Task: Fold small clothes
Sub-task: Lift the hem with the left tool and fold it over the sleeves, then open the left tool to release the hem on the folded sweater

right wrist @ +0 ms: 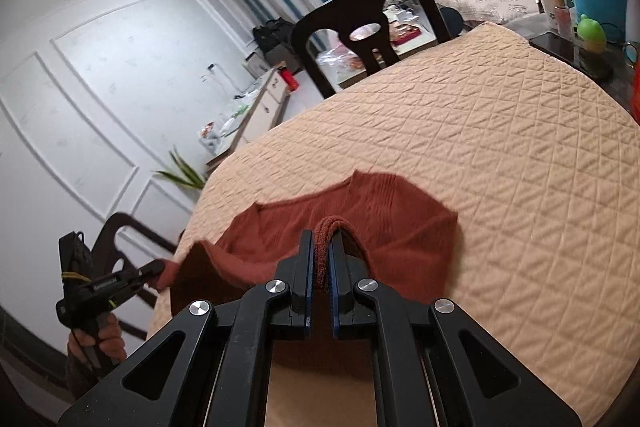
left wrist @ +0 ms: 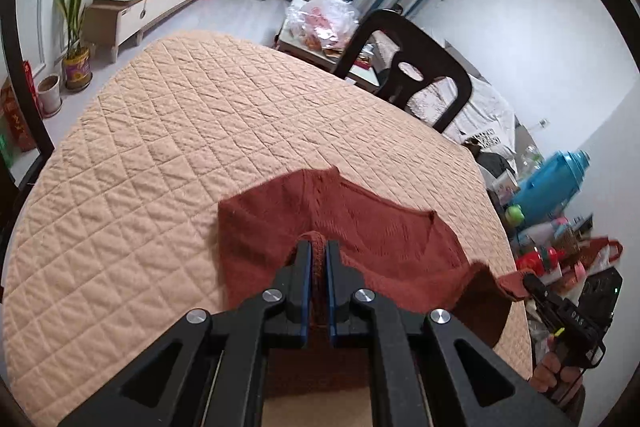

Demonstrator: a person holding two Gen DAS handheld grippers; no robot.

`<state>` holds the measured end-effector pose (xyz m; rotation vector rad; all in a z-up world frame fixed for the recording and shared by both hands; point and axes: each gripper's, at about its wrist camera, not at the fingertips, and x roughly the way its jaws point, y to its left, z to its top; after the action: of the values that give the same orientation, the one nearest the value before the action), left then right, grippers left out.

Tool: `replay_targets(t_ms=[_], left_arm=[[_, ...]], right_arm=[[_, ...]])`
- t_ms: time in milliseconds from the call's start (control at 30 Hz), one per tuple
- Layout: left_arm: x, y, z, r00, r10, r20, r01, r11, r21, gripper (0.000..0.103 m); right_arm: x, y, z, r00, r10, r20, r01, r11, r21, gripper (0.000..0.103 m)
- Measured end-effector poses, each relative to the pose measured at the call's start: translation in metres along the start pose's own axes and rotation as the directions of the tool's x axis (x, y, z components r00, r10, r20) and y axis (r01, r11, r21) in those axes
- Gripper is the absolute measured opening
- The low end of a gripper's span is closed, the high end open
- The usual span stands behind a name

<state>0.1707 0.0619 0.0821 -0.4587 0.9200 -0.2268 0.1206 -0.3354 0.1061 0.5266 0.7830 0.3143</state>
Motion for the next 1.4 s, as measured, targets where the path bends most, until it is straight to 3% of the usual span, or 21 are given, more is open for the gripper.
replay_targets(t_ms=[467, 667, 833, 867, 933, 967, 1033, 1100, 1167, 1233, 1400], left_arm=[[0.058, 0.016, 0.023, 0.995, 0.063, -0.081, -0.069, 0.994, -0.08, 0.008], [0.064, 0.017, 0.024, 0.993, 0.084, -0.08, -0.09, 0.994, -0.067, 0.009], [0.064, 0.017, 0.027, 0.993, 0.094, -0.067, -0.098, 0.994, -0.055, 0.011], [0.063, 0.017, 0.026, 0.993, 0.1, -0.062, -0.103, 0.993, -0.05, 0.013], [0.062, 0.017, 0.027, 0.991, 0.12, -0.053, -0.122, 0.992, -0.04, 0.023], [0.06, 0.018, 0.027, 0.991, 0.122, -0.048, -0.124, 0.991, -0.041, 0.031], [0.053, 0.019, 0.027, 0.992, 0.126, -0.029, -0.127, 0.991, -0.036, 0.037], [0.045, 0.016, 0.027, 0.99, 0.14, 0.001, -0.14, 0.99, -0.003, 0.04], [0.036, 0.009, 0.024, 0.983, 0.176, 0.045, -0.178, 0.983, 0.047, 0.055], [0.026, 0.0, 0.019, 0.977, 0.191, 0.093, -0.2, 0.974, 0.102, 0.063], [0.013, -0.024, -0.003, 0.977, 0.17, 0.132, -0.197, 0.951, 0.238, 0.066]], right_arm=[[0.065, -0.022, 0.021, 0.995, -0.043, -0.087, 0.048, 0.997, 0.057, 0.006], [0.077, -0.035, 0.024, 0.994, -0.031, -0.102, 0.043, 0.992, 0.122, 0.007], [0.08, -0.032, 0.025, 0.994, -0.059, -0.089, 0.067, 0.994, 0.088, 0.008], [0.079, -0.032, 0.026, 0.995, -0.063, -0.083, 0.07, 0.994, 0.087, 0.01], [0.077, -0.033, 0.028, 0.996, -0.069, -0.06, 0.074, 0.993, 0.097, 0.027], [0.076, -0.034, 0.029, 0.997, -0.064, -0.048, 0.069, 0.992, 0.104, 0.029], [0.072, -0.034, 0.031, 0.997, -0.067, -0.037, 0.07, 0.991, 0.112, 0.034], [0.067, -0.032, 0.031, 0.996, -0.085, -0.02, 0.087, 0.991, 0.1, 0.037], [0.062, -0.027, 0.03, 0.995, -0.098, -0.012, 0.098, 0.993, 0.066, 0.038], [0.059, -0.017, 0.027, 0.994, -0.107, -0.005, 0.107, 0.994, 0.011, 0.038], [0.051, 0.018, 0.009, 0.989, -0.147, 0.028, 0.15, 0.967, -0.207, 0.038]])
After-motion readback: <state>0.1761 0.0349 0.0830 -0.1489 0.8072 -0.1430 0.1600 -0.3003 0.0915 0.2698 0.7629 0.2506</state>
